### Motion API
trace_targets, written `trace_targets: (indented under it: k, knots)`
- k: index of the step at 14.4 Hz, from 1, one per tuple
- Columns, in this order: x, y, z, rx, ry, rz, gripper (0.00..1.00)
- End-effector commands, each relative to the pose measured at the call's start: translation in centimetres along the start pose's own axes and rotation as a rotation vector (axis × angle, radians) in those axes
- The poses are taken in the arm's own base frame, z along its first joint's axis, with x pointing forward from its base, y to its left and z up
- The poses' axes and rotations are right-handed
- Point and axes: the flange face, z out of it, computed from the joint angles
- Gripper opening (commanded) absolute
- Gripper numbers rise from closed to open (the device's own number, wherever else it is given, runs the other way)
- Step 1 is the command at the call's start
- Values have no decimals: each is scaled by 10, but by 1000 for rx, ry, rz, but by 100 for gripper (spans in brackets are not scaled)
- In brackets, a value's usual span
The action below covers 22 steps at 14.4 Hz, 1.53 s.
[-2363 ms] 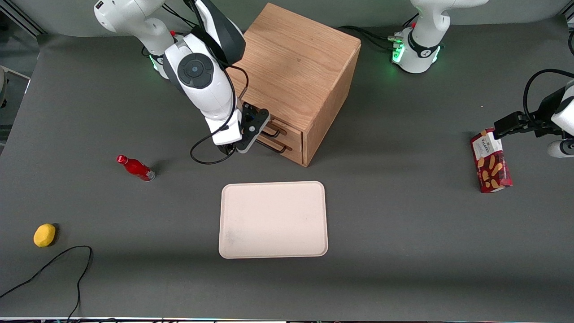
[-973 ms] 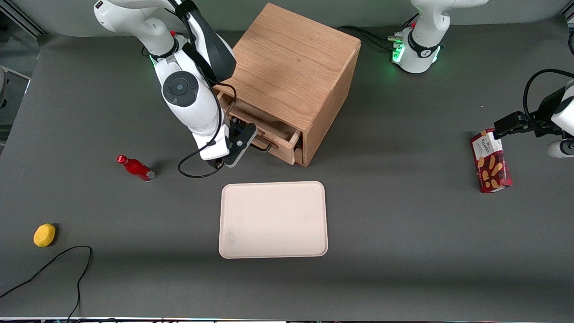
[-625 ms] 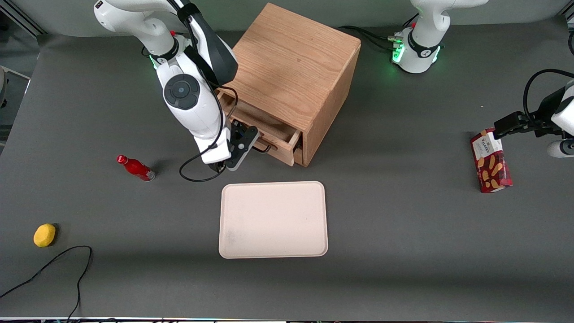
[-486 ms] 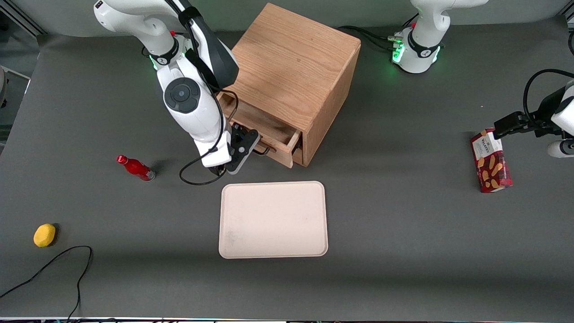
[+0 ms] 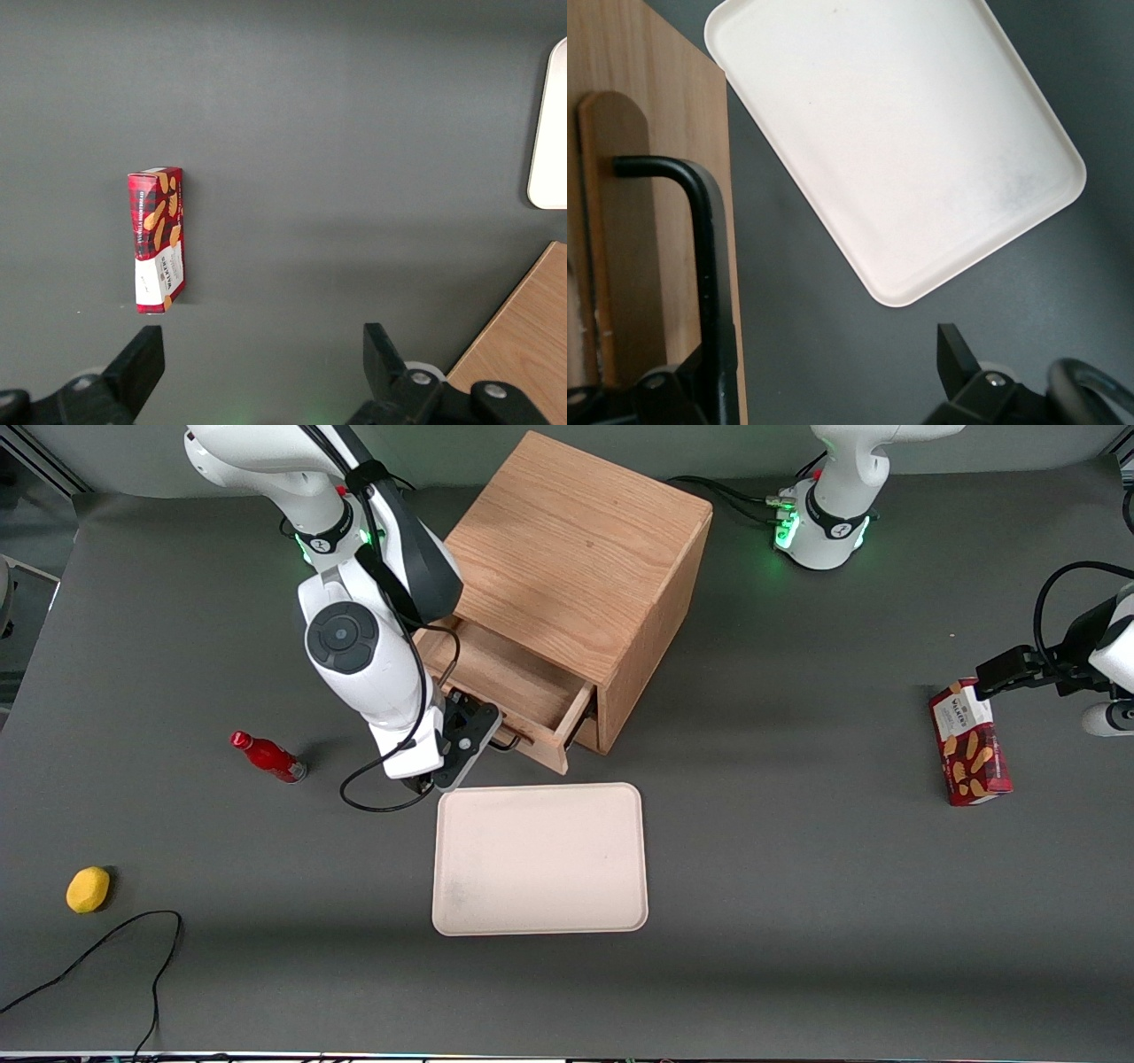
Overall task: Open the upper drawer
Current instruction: 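Pull the upper drawer outward by its handle with the right gripper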
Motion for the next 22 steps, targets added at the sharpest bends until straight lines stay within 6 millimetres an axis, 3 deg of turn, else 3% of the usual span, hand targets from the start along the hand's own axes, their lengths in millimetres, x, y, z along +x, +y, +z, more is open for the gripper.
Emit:
trace_targets:
  k: [1, 8, 16, 22]
  knots:
    - [4, 12, -1, 15, 17, -10, 100]
    - [10, 35, -16, 42, 15, -22, 100]
    - [1, 56, 1, 53, 0, -33, 100]
    - [1, 70, -5, 44, 11, -25, 100]
